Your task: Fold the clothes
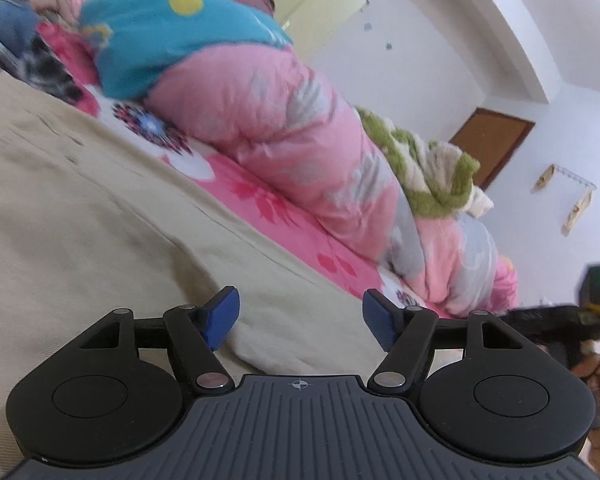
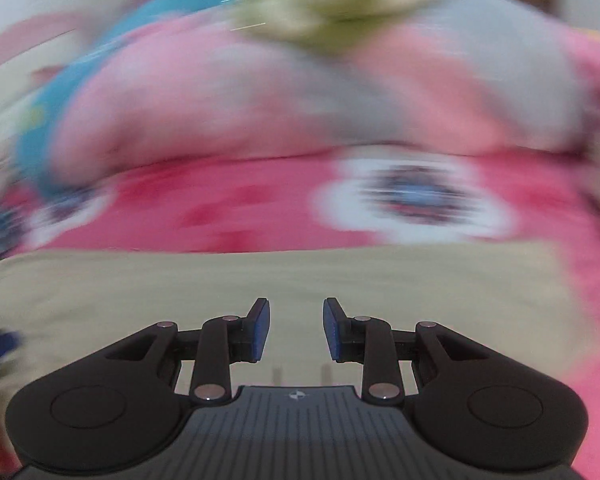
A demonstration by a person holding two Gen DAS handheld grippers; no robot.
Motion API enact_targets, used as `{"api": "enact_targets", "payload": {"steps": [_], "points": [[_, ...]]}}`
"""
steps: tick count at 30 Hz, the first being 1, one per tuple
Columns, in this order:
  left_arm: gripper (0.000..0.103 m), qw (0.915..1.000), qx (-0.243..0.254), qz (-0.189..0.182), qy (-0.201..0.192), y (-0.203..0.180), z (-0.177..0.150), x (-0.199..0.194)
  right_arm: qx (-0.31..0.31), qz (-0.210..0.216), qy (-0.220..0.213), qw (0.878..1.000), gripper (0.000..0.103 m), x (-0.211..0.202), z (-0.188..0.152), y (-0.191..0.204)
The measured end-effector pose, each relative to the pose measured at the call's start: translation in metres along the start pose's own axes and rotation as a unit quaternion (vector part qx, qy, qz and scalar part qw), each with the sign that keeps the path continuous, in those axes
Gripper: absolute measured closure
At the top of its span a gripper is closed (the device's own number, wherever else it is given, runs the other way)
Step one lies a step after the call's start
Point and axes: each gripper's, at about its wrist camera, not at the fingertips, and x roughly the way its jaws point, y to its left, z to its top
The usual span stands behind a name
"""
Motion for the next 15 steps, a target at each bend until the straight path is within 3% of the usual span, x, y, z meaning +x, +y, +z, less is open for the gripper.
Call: {"api": "enact_targets", "payload": {"steps": [4,7,11,15], "points": [[0.035,0.9995,-0.007,0.017,-0.027,0.018,0.008,-0.023,-0.054,0.099,0.048,0.992,0.072,0.055,0.012,0.089],[0.035,0.9988,-0.02,0.025,-0.038,0.032,0.014,-0.039,-0.1,0.138,0.086,0.982,0.072,0.089,0.014,0.149],[0.035,0.9979,-0.037,0.034,-0.041,0.047,0.02,-0.05,-0.134,0.144,0.13,0.972,0.072,0.145,0.019,0.202],[0.035,0.9971,-0.049,0.032,-0.049,0.053,0.024,-0.057,-0.119,0.124,0.105,0.979,0.073,0.186,0.039,0.222]]}}
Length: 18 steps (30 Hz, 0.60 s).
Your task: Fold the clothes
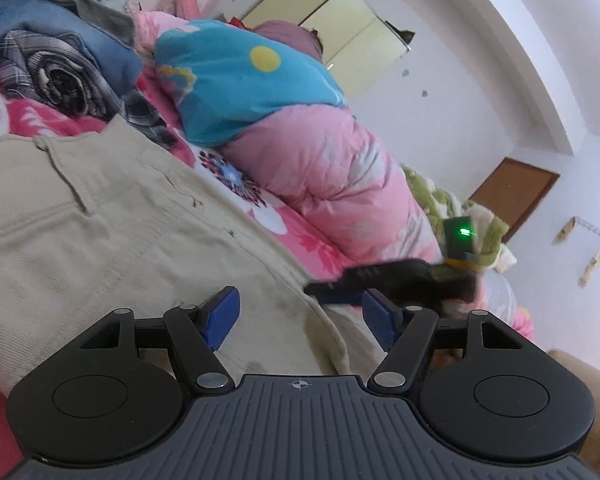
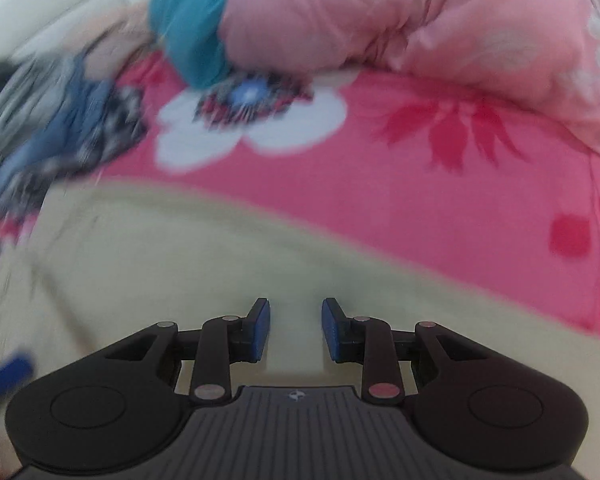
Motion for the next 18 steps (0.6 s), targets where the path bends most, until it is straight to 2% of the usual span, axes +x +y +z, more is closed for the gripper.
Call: {"api": "enact_targets", "payload": {"steps": [3,6,7,10,14,16,18], "points": [[0.035,1.0,-0.004,0.001,-0.007,0.002,0.003,-0.005,0.011,-0.036,-0.032,0.999,0.072,0.009,0.02,0.0],[0.035,0.9997,-0.004,0.008,-0.021,0.003,0.004,-0.013,0.039,-0.048,-0.057,0.996,0.072,0.0,0.025,-0.002],[0.035,0.9996,-0.003,0.011,-0.026,0.003,0.005,-0.016,0.042,-0.048,-0.065,0.996,0.072,-0.004,0.026,-0.001],[0.035,0.9989,-0.001,0.022,-0.041,0.004,0.007,-0.023,-0.001,0.004,-0.077,0.997,0.072,-0.027,0.022,0.021],[0.035,0.998,0.001,0.036,-0.052,0.008,0.008,-0.029,-0.055,0.084,-0.013,0.995,0.072,-0.018,0.018,0.062],[0.035,0.9981,-0.003,0.036,-0.05,0.01,0.008,-0.029,-0.075,0.093,0.018,0.993,0.072,-0.001,0.019,0.078],[0.035,0.9982,-0.006,0.035,-0.049,0.011,0.009,-0.029,-0.065,0.079,0.022,0.995,0.071,0.019,0.024,0.085]]}}
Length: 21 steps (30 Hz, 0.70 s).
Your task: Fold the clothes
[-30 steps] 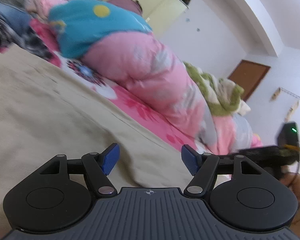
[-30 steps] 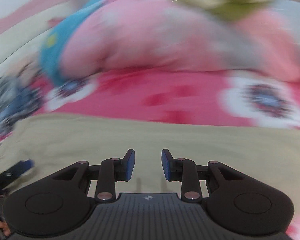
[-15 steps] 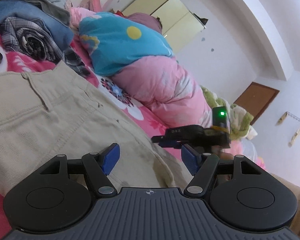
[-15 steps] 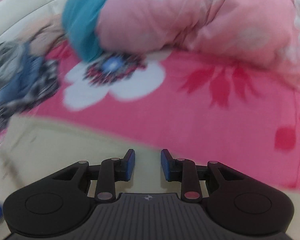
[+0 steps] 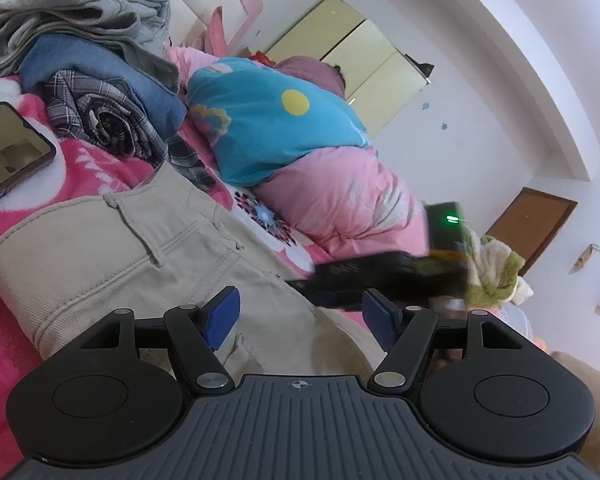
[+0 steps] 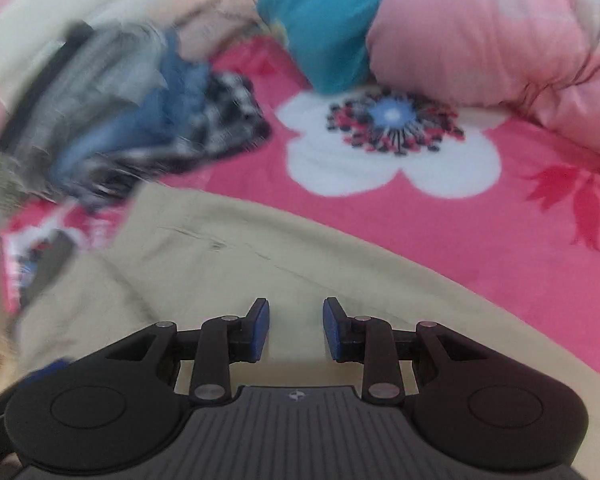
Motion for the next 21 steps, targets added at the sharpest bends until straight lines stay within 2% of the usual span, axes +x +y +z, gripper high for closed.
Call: {"api": "enact_targets", "payload": {"steps": [3,6,9,13,15,17,19,21], "points": [[0.035,1.0,-0.003,0.003,0.0,0.0,0.001,0.002,0.037,-0.016,-0.014,0.999,0.071,0.017,0.012,-0.006],[0.035,1.0,-0.006,0.005,-0.001,0.0,0.001,0.002,0.076,-0.081,-0.027,0.993,0.07,0.007,0.018,-0.013],[0.035,0.9999,-0.008,0.006,-0.004,0.0,0.001,0.001,0.107,-0.069,-0.036,0.991,0.068,-0.024,0.005,-0.023],[0.035,0.9999,-0.006,0.012,-0.007,-0.001,0.001,0.001,0.079,-0.053,-0.05,0.994,0.06,-0.079,-0.031,-0.013],[0.035,0.9998,-0.004,0.017,-0.009,-0.001,0.0,0.002,0.063,-0.045,-0.046,0.996,0.05,-0.1,-0.051,-0.004],[0.035,0.9997,-0.003,0.022,-0.012,-0.002,-0.001,0.002,0.04,-0.044,-0.032,0.998,0.043,-0.11,-0.072,0.006],[0.035,0.9995,0.0,0.027,-0.015,-0.003,-0.002,0.003,0.01,-0.048,-0.017,0.999,0.043,-0.114,-0.091,0.019],[0.035,0.9994,0.002,0.031,-0.018,-0.004,-0.003,0.003,-0.032,-0.065,-0.014,0.997,0.038,-0.114,-0.107,0.033]]}}
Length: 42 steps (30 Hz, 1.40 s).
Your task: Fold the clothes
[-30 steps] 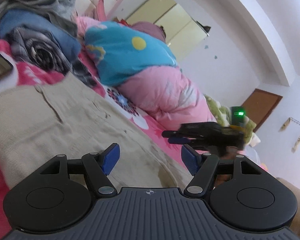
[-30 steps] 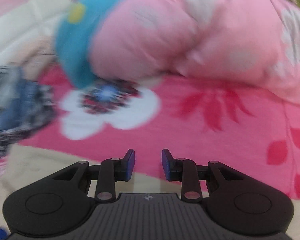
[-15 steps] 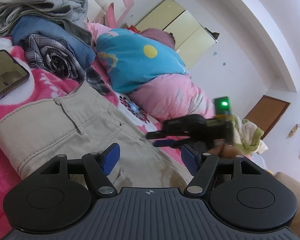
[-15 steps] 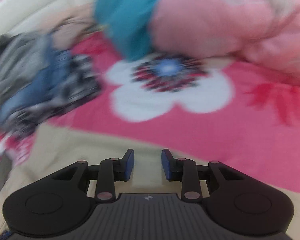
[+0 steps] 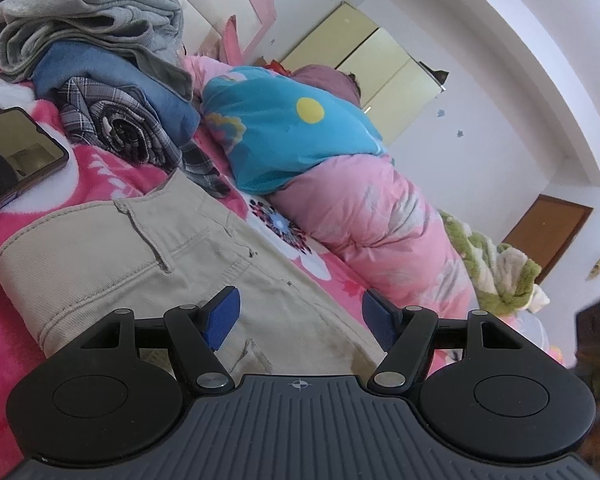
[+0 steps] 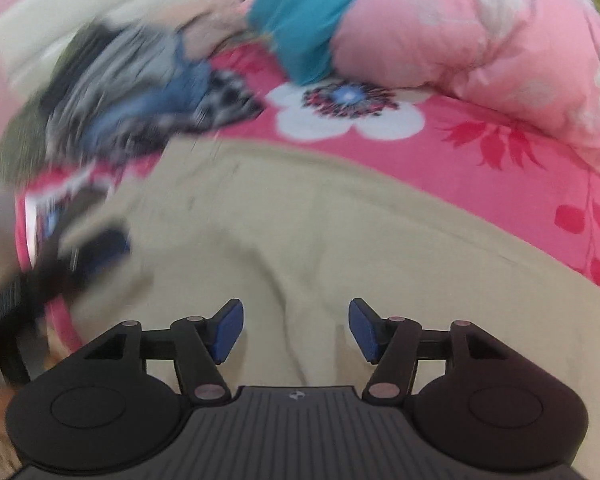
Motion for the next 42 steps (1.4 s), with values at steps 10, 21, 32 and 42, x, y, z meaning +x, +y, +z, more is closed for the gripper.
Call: {"api": "enact_targets", "payload": {"steps": [10,21,32,42], "points": [[0.035,0.9999,0.0,0.011,-0.01,-0.001,0.0,0.001,-0.05,-0.049,-0.025,0.997,0.064,0.039,-0.018,0.019],[0.035,0.9991,-0.008,-0.003,-0.041,-0.002,0.005,-0.009,-0.065,-0.116,-0.148,0.98,0.101,-0.006,-0.005,0.039],[0.035,0.9986,-0.012,0.0,-0.051,0.002,0.01,-0.013,-0.13,-0.189,-0.202,0.952,0.101,0.0,0.041,0.053],[0.035,0.9989,-0.031,0.018,-0.03,0.013,0.013,-0.011,-0.066,-0.153,-0.099,0.981,0.074,0.06,0.048,-0.003]]}}
